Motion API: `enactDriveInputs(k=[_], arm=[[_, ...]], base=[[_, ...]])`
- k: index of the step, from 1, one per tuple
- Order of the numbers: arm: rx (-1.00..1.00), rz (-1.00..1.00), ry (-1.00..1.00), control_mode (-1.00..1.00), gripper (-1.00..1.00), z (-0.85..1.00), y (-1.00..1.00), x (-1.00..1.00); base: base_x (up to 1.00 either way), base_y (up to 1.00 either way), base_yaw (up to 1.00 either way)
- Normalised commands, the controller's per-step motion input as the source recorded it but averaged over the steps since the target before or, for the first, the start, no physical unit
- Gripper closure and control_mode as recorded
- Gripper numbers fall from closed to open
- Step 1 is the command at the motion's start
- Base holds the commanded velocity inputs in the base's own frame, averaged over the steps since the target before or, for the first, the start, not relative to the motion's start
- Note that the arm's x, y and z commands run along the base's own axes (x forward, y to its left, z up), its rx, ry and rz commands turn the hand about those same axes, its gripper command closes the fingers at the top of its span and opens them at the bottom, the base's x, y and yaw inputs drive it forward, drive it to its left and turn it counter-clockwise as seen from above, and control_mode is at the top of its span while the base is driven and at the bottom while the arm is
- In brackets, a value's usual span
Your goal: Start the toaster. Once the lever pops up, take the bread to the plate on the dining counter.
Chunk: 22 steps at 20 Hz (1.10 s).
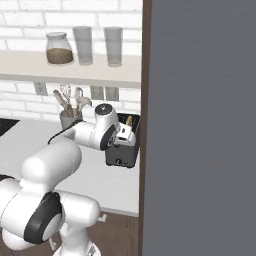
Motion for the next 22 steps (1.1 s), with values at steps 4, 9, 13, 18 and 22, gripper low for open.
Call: enactDriveInputs(k=[4,9,13,18,22], arm=[[0.00,0.03,0.00,-1.00,1.00,-0.23,-0.01,0.02],[0.00,0.02,0.00,-1.00,1.00,-0.17,0.00,0.06],[0.00,0.01,0.00,-1.00,1.00,-0.21,0.00,0.02],[0.00,0.00,0.00,-1.00,1.00,-0.36,0.00,0.00],[0.00,0.00,0.00,-1.00,1.00,-0.37,0.00,0.00]], base=[[0.00,0.00,0.00],[0.00,0.00,0.00],[0.00,0.00,0.00],[0.00,0.00,0.00],[0.00,0.00,0.00]])
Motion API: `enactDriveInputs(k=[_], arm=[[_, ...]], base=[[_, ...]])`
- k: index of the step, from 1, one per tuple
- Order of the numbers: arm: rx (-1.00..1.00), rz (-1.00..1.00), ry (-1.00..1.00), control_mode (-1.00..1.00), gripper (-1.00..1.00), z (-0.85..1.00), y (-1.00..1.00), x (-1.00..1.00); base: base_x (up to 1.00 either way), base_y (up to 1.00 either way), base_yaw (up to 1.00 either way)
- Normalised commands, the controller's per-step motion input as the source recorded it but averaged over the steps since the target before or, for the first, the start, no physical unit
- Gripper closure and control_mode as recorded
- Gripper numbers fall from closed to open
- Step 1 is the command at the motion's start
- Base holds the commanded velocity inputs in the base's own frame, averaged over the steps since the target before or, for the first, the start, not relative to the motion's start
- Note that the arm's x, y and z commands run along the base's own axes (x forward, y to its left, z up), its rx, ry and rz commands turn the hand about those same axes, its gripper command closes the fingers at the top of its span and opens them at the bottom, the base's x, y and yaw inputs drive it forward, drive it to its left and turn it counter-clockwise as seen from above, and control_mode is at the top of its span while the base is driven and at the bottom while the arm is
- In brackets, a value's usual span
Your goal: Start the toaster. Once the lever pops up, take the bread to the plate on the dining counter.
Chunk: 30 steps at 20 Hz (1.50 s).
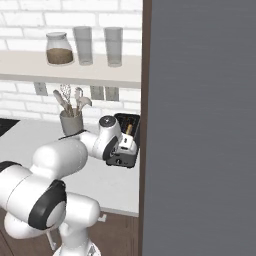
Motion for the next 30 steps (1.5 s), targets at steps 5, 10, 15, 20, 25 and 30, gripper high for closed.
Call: enactDriveInputs(k=[5,10,15,20,25,30], arm=[[0.00,0.00,0.00,-1.00,1.00,-0.32,0.00,0.00],[0.00,0.00,0.00,-1.00,1.00,-0.22,0.00,0.00],[-0.01,0.00,-0.04,-1.00,1.00,0.09,0.05,-0.14],[0.00,0.00,-0.10,-1.00,1.00,0.45,0.00,-0.21],[0.00,0.00,-0.01,-1.00,1.00,0.44,0.02,-0.09],[-0.01,0.00,0.03,-1.00,1.00,0.24,0.31,0.00]], base=[[0.00,0.00,0.00],[0.00,0.00,0.00],[0.00,0.00,0.00],[0.00,0.00,0.00],[0.00,0.00,0.00],[0.00,0.00,0.00]])
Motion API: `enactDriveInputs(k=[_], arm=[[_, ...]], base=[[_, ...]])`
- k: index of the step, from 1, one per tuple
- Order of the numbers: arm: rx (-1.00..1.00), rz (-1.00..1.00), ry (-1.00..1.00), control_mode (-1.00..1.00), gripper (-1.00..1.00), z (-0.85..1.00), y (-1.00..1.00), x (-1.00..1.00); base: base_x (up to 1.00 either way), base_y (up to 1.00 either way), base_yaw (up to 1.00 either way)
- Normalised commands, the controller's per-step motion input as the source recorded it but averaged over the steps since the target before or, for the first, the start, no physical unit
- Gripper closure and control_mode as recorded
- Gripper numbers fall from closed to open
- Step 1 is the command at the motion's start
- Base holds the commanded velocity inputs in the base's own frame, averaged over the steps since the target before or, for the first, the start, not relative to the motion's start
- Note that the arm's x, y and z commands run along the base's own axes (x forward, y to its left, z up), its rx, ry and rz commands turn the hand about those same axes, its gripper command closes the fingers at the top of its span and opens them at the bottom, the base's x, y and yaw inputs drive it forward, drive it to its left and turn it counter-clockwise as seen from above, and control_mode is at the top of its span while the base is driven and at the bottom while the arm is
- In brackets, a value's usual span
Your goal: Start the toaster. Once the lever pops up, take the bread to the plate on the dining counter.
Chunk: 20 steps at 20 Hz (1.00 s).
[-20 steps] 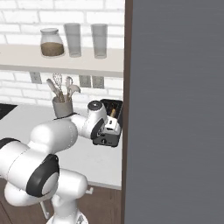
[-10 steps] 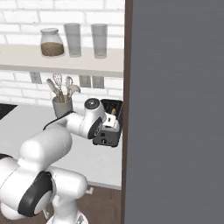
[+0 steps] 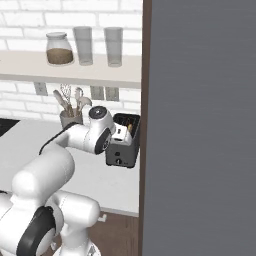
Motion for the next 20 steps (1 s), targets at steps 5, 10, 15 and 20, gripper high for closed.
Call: enactDriveInputs(k=[5,10,15,20], arm=[[-0.07,0.00,0.06,-1.00,1.00,0.12,0.42,-0.02],[-0.11,-0.01,0.06,-1.00,1.00,0.10,0.54,-0.01],[-0.12,-0.01,0.00,-1.00,1.00,0.18,0.47,-0.08],[-0.20,0.00,0.00,-1.00,1.00,0.13,0.61,0.00]], base=[[0.00,0.00,0.00],[0.00,0.00,0.00],[0.00,0.00,0.00],[0.00,0.00,0.00]])
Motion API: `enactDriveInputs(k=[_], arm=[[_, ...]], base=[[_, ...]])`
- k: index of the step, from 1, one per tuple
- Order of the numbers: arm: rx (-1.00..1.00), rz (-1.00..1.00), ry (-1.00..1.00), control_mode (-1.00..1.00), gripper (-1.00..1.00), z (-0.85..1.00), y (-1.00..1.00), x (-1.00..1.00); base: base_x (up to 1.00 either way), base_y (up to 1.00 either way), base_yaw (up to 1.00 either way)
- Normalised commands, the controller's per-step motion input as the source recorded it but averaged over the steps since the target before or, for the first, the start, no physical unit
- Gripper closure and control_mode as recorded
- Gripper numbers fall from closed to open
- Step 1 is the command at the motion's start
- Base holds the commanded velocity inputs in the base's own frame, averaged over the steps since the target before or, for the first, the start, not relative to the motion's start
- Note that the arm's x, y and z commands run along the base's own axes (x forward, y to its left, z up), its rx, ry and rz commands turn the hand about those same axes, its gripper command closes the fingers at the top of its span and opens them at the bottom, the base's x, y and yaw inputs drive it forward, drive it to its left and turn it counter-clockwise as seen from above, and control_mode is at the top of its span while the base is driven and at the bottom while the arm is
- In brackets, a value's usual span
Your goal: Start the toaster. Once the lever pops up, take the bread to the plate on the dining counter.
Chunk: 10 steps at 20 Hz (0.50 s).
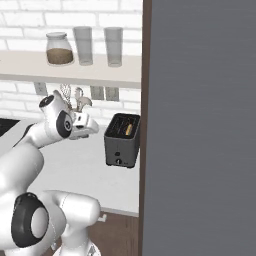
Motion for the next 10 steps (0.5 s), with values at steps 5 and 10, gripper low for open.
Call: enactDriveInputs(k=[5,10], arm=[[-0.15,0.00,0.01,-1.00,-1.00,0.01,0.48,0.00],[0.00,0.00,0.00,-1.00,-1.00,0.00,0.01,0.00]], base=[[0.00,0.00,0.00],[0.00,0.00,0.00]])
